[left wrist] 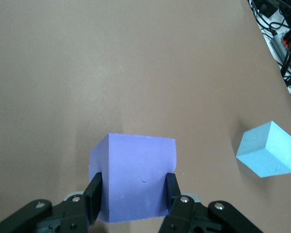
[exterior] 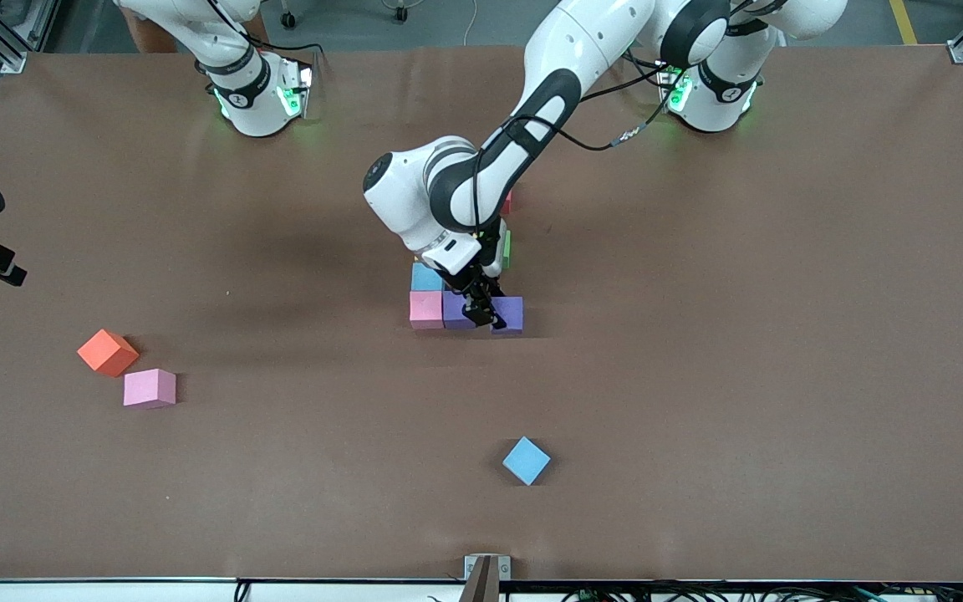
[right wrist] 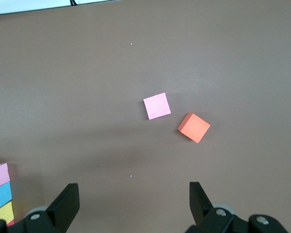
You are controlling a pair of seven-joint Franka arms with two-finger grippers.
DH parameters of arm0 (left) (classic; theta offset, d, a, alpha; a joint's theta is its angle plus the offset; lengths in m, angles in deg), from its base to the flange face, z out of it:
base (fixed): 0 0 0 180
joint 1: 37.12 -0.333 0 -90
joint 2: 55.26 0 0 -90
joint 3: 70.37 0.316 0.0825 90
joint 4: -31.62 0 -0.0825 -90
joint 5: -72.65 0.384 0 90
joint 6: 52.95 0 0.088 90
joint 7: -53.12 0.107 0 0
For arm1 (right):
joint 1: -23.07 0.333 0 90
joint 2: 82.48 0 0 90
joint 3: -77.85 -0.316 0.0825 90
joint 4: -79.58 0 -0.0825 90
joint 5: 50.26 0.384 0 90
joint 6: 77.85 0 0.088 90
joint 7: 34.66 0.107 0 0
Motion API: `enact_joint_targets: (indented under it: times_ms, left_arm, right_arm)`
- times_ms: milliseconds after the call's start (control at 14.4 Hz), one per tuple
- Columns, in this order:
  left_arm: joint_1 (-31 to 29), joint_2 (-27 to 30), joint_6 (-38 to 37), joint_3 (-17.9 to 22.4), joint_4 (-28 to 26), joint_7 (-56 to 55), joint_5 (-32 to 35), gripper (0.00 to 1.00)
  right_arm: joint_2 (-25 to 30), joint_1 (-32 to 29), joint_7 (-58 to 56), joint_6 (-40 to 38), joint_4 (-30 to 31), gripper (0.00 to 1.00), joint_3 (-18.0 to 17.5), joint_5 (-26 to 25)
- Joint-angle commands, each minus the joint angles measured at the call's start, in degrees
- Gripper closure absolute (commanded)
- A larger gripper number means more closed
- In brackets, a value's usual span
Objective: Arrange 11 blocks into digit 3
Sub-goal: 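Lower the purple cube beside the first purple cube and open the left gripper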
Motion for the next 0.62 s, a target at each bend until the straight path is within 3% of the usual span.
enact_joint_targets:
  times_ms: [0,555]
  left_arm:
    - [0.88,-0.73,1.36,0.2,-0.72,-4.14,1.44,0.99]
    - [1.59,-1.87,3.82,0.2,-1.69,-8.01,1.44,0.99]
  right_arm:
    - [0.13,-1.07,-0.44,-0.25,0.0,0.0,-0.76,0.16]
    - [-0.22,-1.07,-0.44,-0.17,-0.08,0.0,-0.76,0.16]
